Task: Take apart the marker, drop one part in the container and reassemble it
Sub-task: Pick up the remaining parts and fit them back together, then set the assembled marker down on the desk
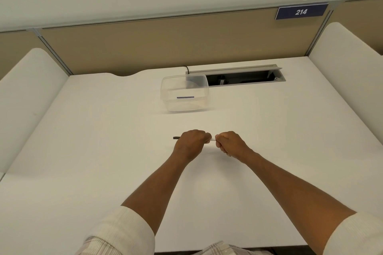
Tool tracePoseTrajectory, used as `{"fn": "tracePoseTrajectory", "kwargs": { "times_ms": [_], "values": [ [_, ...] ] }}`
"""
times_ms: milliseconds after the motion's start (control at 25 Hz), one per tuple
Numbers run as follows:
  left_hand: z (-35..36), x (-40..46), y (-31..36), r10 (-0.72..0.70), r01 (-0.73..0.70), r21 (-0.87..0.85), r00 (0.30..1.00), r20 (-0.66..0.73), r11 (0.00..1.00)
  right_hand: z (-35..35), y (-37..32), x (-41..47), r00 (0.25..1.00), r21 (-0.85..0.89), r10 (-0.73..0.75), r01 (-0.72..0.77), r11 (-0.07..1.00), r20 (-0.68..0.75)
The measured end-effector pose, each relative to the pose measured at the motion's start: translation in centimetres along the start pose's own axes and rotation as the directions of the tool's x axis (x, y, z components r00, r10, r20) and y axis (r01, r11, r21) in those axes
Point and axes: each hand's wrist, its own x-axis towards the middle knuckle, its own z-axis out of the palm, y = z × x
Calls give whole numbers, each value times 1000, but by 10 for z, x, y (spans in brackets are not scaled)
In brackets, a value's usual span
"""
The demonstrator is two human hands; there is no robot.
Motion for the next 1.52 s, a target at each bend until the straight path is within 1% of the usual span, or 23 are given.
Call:
{"fn": "tracePoseTrajectory", "kwargs": {
  "times_ms": [80,200,280,400,520,640,680,760,840,960,1160,1360,1520],
  "values": [
    [2,1,-5,42,-42,8,999,-4,999,-2,0,-1,1000,5,-9,9,1000,30],
    [7,5,-7,75,-75,-20,997,-9,997,-4,0,1,995,-84,-102,100,991,-19],
    [10,10,-6,42,-44,-58,999,-33,997,-3,0,5,990,-98,-129,122,988,-64],
    [16,19,-7,-127,100,-184,983,-135,978,-4,2,9,979,-94,-119,105,990,-164],
    [22,25,-17,-266,222,-211,941,-211,952,-8,8,11,965,-69,-122,109,992,-230],
    [24,31,-25,-428,364,-296,883,-190,883,-10,12,13,958,-8,-106,108,994,-268],
    [25,34,-27,-464,390,-342,870,-166,855,-10,14,13,956,4,-100,105,994,-276],
    [28,39,-28,-491,405,-429,865,-108,808,-8,17,14,953,15,-82,90,996,-290],
    [31,45,-30,-480,396,-463,874,-74,793,-7,23,15,956,20,-65,74,997,-286],
    [36,53,-35,-440,383,-471,898,-14,795,-7,31,12,973,-40,-63,56,998,-220],
    [46,64,-41,-323,320,-424,944,68,847,5,38,11,991,-123,-27,11,992,-128],
    [50,76,-43,-227,254,-413,967,115,874,16,40,11,993,-207,-24,-1,978,-120],
    [51,84,-42,-167,205,-393,977,129,896,25,37,11,991,-271,20,-55,961,-129]
  ]
}}
